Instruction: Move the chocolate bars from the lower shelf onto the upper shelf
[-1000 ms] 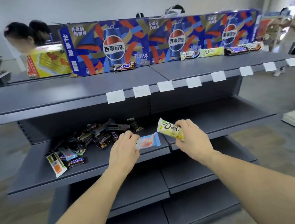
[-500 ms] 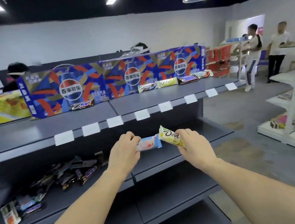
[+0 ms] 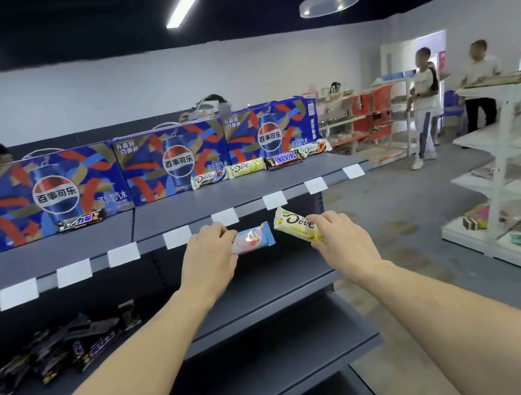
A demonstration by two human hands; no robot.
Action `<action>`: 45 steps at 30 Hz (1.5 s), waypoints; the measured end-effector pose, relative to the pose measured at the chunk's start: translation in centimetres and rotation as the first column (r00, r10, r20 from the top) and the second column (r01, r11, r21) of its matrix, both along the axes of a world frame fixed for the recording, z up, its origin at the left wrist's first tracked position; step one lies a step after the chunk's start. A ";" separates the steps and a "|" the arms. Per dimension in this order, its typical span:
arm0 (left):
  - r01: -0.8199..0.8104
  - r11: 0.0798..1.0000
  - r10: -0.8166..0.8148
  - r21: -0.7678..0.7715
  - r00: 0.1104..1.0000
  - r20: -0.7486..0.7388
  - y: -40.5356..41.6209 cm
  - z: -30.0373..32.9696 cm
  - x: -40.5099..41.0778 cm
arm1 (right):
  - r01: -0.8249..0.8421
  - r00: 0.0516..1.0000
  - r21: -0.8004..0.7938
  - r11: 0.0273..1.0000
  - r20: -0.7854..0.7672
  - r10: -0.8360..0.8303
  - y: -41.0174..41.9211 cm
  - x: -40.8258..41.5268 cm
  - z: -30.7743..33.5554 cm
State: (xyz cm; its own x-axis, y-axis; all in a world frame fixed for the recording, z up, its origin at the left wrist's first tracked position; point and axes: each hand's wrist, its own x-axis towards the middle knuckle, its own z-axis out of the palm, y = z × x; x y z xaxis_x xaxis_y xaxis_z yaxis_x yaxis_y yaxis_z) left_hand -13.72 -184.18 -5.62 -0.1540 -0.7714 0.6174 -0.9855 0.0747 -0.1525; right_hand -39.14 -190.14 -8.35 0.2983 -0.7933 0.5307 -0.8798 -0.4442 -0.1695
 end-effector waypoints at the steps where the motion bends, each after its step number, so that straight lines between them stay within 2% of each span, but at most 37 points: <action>1: -0.008 1.000 0.008 -0.006 1.000 0.004 -0.7 0.3 -0.4 | -0.005 1.000 -0.004 1.000 0.003 0.005 -0.8 -0.3 0.1; 9: -0.049 0.996 0.050 -0.070 0.999 0.002 -8.7 3.5 -0.9 | -0.018 0.999 -0.083 0.996 -0.041 0.015 -9.2 -0.1 2.6; 14: -0.122 0.988 0.118 -0.097 0.992 -0.046 -14.4 5.0 1.4 | -0.055 0.998 -0.130 0.990 0.014 0.058 -14.8 1.5 5.3; 20: -0.194 0.975 0.190 -0.110 0.981 -0.045 -19.2 6.8 4.3 | -0.103 0.994 -0.078 0.992 -0.039 0.100 -20.8 4.6 7.4; 24: -0.256 0.963 0.255 -0.082 0.967 -0.027 -21.4 7.1 6.0 | -0.189 0.969 -0.031 0.982 -0.166 0.181 -24.3 7.2 7.9; 33: -0.385 0.922 0.385 -0.032 0.923 -0.017 -26.1 7.2 9.9 | -0.306 0.912 0.040 0.951 -0.274 0.305 -33.4 12.7 8.0; 38: -0.451 0.892 0.451 -0.008 0.892 0.012 -29.1 7.6 10.6 | -0.338 0.895 0.060 0.939 -0.288 0.340 -38.2 14.1 8.1; 45: -0.496 0.865 0.500 0.071 0.865 -0.044 -31.9 7.1 10.1 | -0.385 0.893 0.037 0.922 -0.235 0.383 -42.2 15.9 7.8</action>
